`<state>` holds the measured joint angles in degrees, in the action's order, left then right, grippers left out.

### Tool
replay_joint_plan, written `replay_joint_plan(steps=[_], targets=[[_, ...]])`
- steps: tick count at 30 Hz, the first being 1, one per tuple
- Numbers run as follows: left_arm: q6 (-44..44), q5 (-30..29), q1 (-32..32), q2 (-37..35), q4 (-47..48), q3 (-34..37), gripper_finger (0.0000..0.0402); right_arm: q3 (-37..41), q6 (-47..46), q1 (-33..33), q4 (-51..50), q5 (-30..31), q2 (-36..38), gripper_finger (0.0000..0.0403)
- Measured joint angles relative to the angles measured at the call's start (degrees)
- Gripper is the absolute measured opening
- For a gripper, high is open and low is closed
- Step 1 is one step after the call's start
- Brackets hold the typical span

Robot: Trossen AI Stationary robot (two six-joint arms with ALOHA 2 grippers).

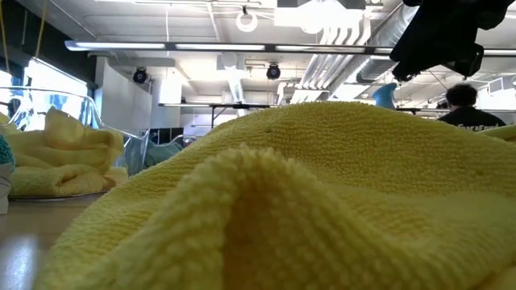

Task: Sort microfiber towel by color & place in baskets
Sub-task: Put the blue towel into the top transparent bin

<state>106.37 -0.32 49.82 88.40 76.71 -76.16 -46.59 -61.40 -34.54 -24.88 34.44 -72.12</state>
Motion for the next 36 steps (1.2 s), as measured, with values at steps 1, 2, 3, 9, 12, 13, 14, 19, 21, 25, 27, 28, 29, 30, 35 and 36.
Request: replay_joint_plan(steps=[1,2,3,9,12,13,14,19,21,25,27,28,29,30,35,36], targets=[[0.0,0.1,0.3,0.9,-1.0,0.0,0.0117,0.0,0.0,0.0,0.0,0.0,0.0,0.0112],[0.0,0.1,0.4,1.7,-1.8,0.0,0.0117,0.0,-0.1,0.0,0.0,0.0,0.0,0.0112],[0.0,0.1,0.6,2.4,-2.4,0.0,0.0117,0.0,-0.1,0.0,0.0,0.0,0.0,0.0112],[-0.1,0.1,0.6,5.2,-5.1,0.0,0.0117,0.0,-0.1,0.0,0.1,0.0,0.0,0.0112],[-1.5,0.0,0.6,6.2,-7.3,0.2,0.0117,0.0,-0.1,0.0,0.1,0.0,0.0,0.0112],[-1.9,0.0,0.6,6.6,-8.5,0.5,0.0117,0.0,-0.1,0.0,0.1,-0.1,0.0,0.0112],[-2.1,0.0,0.6,7.0,-9.6,0.9,0.0117,0.0,-0.1,0.0,0.1,-0.1,0.0,0.0112],[-2.8,1.5,0.6,9.5,-11.8,2.7,0.0117,0.0,-0.1,0.0,0.1,-0.1,0.0,0.0112],[-3.4,1.6,0.6,10.6,-11.4,2.7,0.0117,0.0,0.2,0.0,0.1,-0.1,0.0,0.0112],[-3.5,1.6,0.6,11.3,-10.7,2.7,0.0089,0.0,0.4,0.0,0.2,-0.1,0.0,0.0112],[-3.3,1.6,0.5,11.0,-9.9,2.7,0.0051,0.0,0.8,0.0,0.2,-0.1,0.0,0.0112],[-3.2,1.6,0.4,10.7,-9.7,2.7,0.0027,0.0,1.1,0.0,0.2,-0.2,0.0,0.0112],[-3.1,1.5,0.4,10.3,-9.6,2.7,0.0014,0.0,1.3,0.0,0.2,-0.2,0.0,0.0112],[-3.1,1.3,0.4,9.8,-9.6,2.7,0.001,0.0,1.5,0.0,0.2,-0.2,0.0,0.0112],[-3.1,1.2,0.5,6.0,-8.9,1.5,0.0002,0.0,1.9,0.0,0.2,-0.2,0.0,0.0112],[-3.0,0.8,0.5,5.0,-8.2,0.5,0.0002,0.0,1.9,0.0,0.2,-0.2,0.0,0.0112]])
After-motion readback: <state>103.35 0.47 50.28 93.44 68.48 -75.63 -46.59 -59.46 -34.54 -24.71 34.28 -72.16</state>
